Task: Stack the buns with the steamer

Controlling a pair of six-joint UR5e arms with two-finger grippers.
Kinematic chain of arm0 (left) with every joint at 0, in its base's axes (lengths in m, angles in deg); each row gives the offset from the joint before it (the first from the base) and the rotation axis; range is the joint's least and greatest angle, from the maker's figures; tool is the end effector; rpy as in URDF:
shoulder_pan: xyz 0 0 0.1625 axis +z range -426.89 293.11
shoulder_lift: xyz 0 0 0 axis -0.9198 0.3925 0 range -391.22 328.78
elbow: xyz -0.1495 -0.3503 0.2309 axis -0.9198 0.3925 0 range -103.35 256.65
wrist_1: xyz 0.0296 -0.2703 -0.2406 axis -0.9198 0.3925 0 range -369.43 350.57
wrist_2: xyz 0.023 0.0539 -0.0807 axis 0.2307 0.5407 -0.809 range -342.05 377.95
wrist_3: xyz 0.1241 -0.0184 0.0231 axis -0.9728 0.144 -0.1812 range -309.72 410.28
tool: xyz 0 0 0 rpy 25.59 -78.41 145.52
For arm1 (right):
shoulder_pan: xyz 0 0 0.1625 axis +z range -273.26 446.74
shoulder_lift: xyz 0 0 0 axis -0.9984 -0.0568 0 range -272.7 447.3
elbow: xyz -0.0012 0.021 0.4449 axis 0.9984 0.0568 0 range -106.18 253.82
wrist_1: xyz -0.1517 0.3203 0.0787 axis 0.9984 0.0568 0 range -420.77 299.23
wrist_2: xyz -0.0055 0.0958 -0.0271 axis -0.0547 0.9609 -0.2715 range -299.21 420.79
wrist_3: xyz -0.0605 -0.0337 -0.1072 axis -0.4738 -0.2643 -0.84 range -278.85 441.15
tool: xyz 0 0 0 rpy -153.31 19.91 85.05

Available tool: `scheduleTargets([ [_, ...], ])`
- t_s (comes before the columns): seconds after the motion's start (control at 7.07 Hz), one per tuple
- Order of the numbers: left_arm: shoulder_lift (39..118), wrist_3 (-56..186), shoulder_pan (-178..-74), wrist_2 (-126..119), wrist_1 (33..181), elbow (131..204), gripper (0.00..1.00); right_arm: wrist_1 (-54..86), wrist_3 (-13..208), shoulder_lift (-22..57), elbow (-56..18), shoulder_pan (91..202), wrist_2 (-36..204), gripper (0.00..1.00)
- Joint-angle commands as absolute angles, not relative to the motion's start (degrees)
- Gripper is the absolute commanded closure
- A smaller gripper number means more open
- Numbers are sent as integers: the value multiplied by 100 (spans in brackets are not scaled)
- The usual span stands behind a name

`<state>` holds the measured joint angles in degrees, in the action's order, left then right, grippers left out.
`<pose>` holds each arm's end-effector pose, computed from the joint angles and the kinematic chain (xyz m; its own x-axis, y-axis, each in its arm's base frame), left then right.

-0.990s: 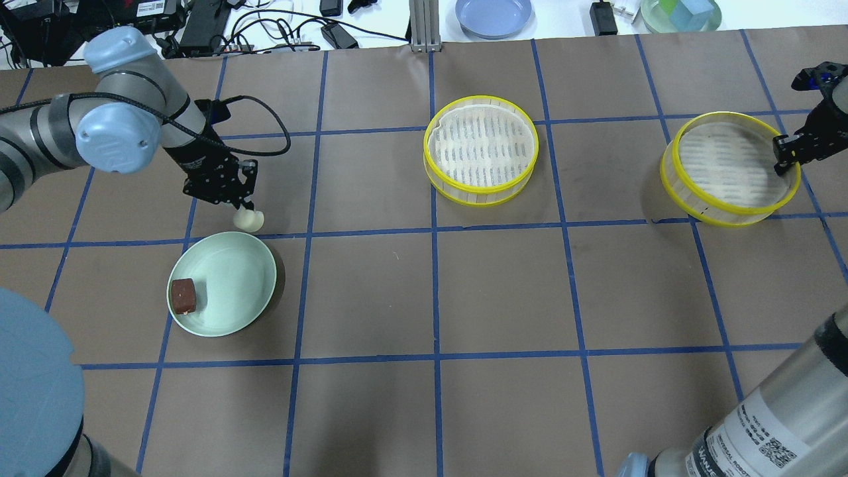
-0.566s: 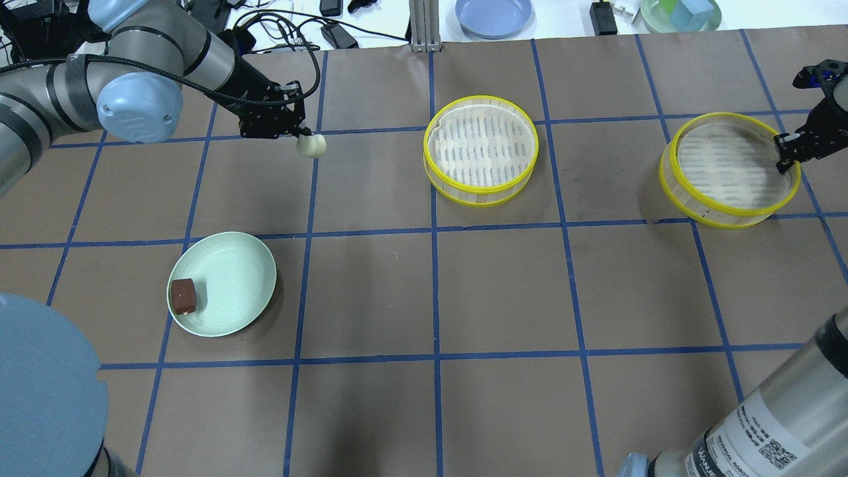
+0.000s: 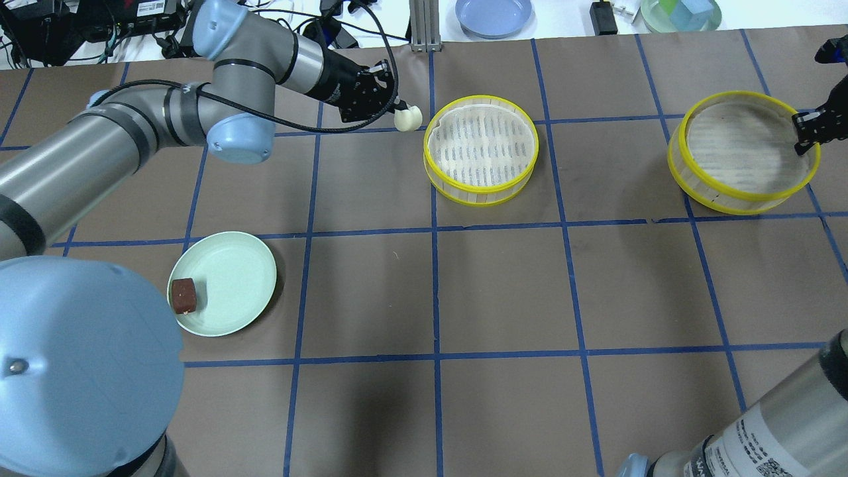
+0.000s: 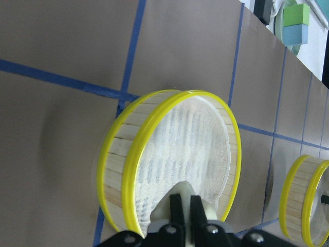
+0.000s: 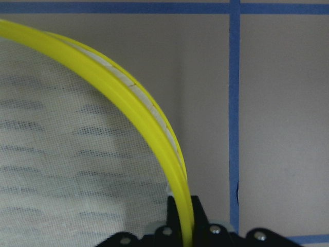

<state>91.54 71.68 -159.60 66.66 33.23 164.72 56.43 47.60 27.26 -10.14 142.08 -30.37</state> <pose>-0.2481 -0.6429 0.3004 -0.7070 -0.1419 0.6928 -0.2283 0.9730 -0.0337 -0.2553 -0.5992 0.2897 -0.9986 0.0208 0.0484 0.0191 0.9992 -0.0364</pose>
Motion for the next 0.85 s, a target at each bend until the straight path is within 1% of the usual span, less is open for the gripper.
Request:
scheduleTargets([
  [0.0,9664,7409,-16260,6647,2549,16472,100,5358,4872,2490,-1029,14272,-3061,100],
  [0.28,9946,7638,-16479,6656,2310,16401,100,5130,5116,2272,-1038,14439,-3202,100],
  [0.42,9982,7717,-16480,6682,2301,16393,34,5077,5379,2157,-1038,14701,-3289,100],
  [0.57,9974,7831,-16480,6691,2301,16332,13,5033,5608,2034,-1038,14825,-3316,100],
  [0.71,9930,8154,-16480,6717,2301,16166,0,4798,5941,1876,-1038,15001,-3325,100],
])
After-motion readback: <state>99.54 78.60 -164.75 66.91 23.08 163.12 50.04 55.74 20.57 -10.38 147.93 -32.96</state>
